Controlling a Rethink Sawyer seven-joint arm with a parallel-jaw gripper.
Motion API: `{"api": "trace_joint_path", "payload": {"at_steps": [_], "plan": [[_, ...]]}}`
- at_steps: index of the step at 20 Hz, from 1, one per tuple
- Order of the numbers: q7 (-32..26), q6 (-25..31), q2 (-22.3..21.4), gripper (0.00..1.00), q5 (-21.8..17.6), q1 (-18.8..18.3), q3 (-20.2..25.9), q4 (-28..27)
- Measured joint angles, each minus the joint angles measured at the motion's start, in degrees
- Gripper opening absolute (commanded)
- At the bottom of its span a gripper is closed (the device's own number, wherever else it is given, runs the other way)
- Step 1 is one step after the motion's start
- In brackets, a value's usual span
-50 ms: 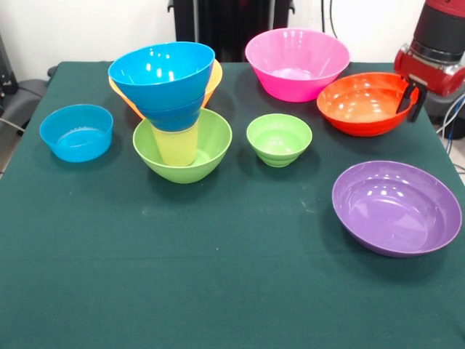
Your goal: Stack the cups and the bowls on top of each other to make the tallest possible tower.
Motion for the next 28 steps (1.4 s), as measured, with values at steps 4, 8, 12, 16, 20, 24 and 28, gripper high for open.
{"api": "trace_joint_path", "payload": {"at_steps": [4,8,12,16,20,24,28], "plan": [[0.00,6.15,-1.95,0.00,-0.87,1.08,-1.80,-0.21],[0.00,14.93,-5.04,0.00,-3.01,2.22,-4.28,-1.49],[0.00,24.29,-8.92,0.00,-5.98,1.92,-6.64,-4.11],[0.00,28.04,-11.34,0.00,-8.05,0.70,-7.87,-5.93],[0.00,29.49,-14.28,0.00,-10.63,-2.25,-8.15,-7.58],[0.00,29.50,-16.80,0.00,-13.31,-6.07,-8.16,-8.75],[-0.01,29.51,-18.74,0.00,-15.92,-9.63,-8.10,-9.61]]}}
